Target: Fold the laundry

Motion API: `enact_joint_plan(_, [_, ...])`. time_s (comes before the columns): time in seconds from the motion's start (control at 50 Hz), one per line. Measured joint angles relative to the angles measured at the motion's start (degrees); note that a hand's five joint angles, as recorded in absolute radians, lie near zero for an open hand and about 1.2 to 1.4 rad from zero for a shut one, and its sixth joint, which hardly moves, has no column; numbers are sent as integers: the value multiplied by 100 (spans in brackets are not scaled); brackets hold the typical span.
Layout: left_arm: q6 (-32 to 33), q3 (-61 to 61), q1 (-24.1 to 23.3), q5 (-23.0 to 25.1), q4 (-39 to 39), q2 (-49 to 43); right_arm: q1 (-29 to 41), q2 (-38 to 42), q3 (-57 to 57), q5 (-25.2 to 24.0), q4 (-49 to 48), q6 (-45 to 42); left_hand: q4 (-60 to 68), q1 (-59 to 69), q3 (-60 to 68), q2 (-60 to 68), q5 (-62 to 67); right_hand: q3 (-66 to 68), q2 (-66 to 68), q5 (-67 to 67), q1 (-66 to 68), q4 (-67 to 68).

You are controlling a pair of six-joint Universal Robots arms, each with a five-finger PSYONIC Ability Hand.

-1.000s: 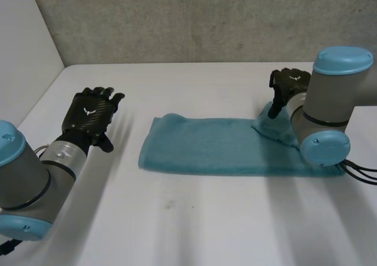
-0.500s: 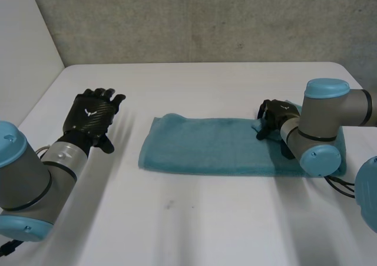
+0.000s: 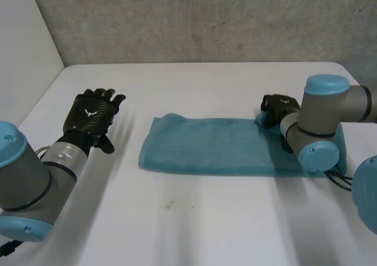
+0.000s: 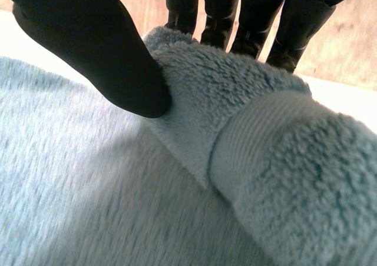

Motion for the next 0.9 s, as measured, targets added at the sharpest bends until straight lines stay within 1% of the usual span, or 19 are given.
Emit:
enact_joint_plan(0.06, [0,0,0,-3,0,3,25,-78,-106,9,-2,-56,0,0,0,0,0,0,0,10,0,11])
enact_joint_plan(0.16, [-1,3,5,-9,0,16,228,-377,-652,12,-6,-120,0,0,1,0,0,9,0,13,0,11])
enact_joint_plan(0.24, [-6,9,33,-24,0,37,732,-458,-1010,-52,-11,-120,0,0,1,0,0,57,0,27,0,12])
enact_joint_plan(0.26, [-7,13,50,-42,0,53,1018,-458,-1140,-97,-13,-121,0,0,1,0,0,60,0,45,0,11])
enact_joint_plan(0.32, [-8,20,73,-94,2,89,1534,-393,-1270,-243,-15,-126,0,0,0,0,0,60,0,54,0,12])
enact_joint_plan(0.48, [-13,25,91,-224,8,134,2684,108,-1119,-677,18,-185,0,0,0,0,0,86,0,54,0,13])
enact_joint_plan(0.6, [-16,21,90,-239,9,134,2935,218,-820,-731,32,-255,0,0,0,0,0,86,0,54,0,13])
enact_joint_plan(0.66, [-18,14,79,-233,9,132,2938,2,-614,-665,49,-344,0,0,0,0,0,86,0,54,0,13])
enact_joint_plan(0.68, [-18,13,75,-231,9,132,2923,-99,-572,-641,59,-359,0,0,0,0,0,-2917,-3050,-2795,-2694,-2929])
enact_joint_plan(0.7, [-20,12,65,-226,8,132,2900,-207,-527,-616,74,-371,0,0,0,0,0,-4347,-4437,-4278,-3727,-4462])
enact_joint_plan(0.72, [-21,11,57,-222,7,131,2840,-391,-442,-564,105,-386,0,0,0,0,0,-5012,-5037,-4893,-4180,-5141])
enact_joint_plan(0.74, [-21,10,48,-217,6,132,2783,-532,-366,-525,132,-396,0,0,0,0,0,-5012,-5037,-4893,-4180,-5141])
enact_joint_plan(0.76, [-22,10,40,-212,5,131,2729,-646,-298,-492,155,-403,0,0,0,0,0,-5371,-5358,-5169,-4371,-5435])
enact_joint_plan(0.78, [-24,9,27,-205,4,131,2623,-842,-161,-442,189,-412,0,0,0,0,0,-5459,-5432,-5234,-4396,-5476])
enact_joint_plan(0.86, [-33,14,-61,-171,-2,131,2084,-1653,606,-279,271,-455,0,0,0,0,0,-5463,-5437,-5252,-4396,-5476])
enact_joint_plan(0.9, [-41,29,-118,-161,-4,131,1870,-1935,942,-249,269,-484,0,0,0,0,0,-5463,-5437,-5252,-4396,-5475])
